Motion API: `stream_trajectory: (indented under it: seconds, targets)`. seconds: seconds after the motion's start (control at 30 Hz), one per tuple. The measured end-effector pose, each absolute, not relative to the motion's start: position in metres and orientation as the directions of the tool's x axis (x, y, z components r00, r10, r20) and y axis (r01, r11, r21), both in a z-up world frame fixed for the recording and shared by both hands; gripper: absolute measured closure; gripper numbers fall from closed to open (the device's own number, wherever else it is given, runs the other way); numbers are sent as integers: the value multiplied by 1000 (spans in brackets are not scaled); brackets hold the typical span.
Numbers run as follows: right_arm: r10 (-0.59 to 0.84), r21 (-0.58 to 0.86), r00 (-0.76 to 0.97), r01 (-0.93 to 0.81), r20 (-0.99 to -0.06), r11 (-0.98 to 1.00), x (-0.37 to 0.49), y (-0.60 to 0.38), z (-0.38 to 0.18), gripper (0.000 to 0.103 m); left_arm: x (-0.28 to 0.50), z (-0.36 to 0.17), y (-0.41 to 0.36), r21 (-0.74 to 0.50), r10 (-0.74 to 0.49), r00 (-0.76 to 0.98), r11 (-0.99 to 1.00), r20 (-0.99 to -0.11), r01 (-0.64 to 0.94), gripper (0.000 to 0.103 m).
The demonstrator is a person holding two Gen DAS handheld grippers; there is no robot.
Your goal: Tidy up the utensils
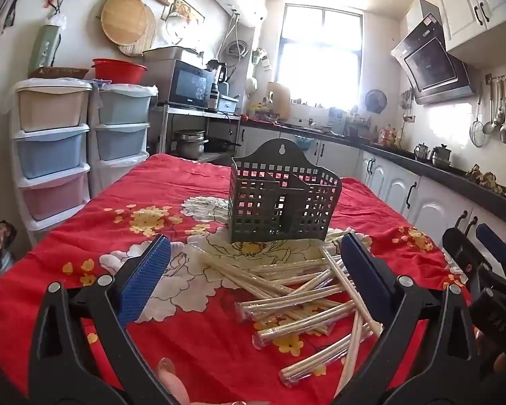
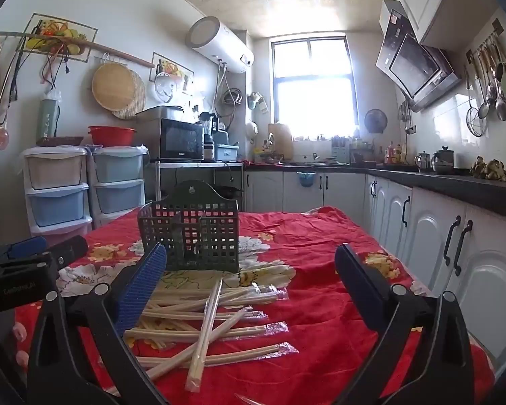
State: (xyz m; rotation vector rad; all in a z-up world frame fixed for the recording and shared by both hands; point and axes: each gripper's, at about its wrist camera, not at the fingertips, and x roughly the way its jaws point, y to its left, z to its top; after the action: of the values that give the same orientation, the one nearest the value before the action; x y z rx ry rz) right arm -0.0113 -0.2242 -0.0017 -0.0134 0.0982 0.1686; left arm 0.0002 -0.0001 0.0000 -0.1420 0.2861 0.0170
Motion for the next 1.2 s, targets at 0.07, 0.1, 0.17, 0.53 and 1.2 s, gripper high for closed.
stream_trajectory:
  seconds: [0.07, 0.1, 0.17, 0.53, 1.2]
  targets:
    - [170, -2, 978, -171, -121, 985, -9, -225, -2, 6, 1, 0, 0, -136, -3, 959, 990, -282, -37, 10]
    - [168, -2, 979, -169, -120, 986, -9, -225, -2, 6, 1, 0, 0, -134, -3, 959, 990, -283, -36, 10]
    - [165, 0, 979, -166, -122, 986, -9, -225, -2, 6, 3, 0, -1, -131, -1, 959, 991, -284, -38, 10]
    - [176, 25, 976, -175, -129, 984, -10, -227, -6, 6, -4, 4, -3, -143, -11, 963, 989, -269, -28, 10]
    - [177, 28, 974, -174, -139, 984, -12, -227, -7, 6, -5, 3, -1, -148, -13, 964, 989, -266, -27, 10]
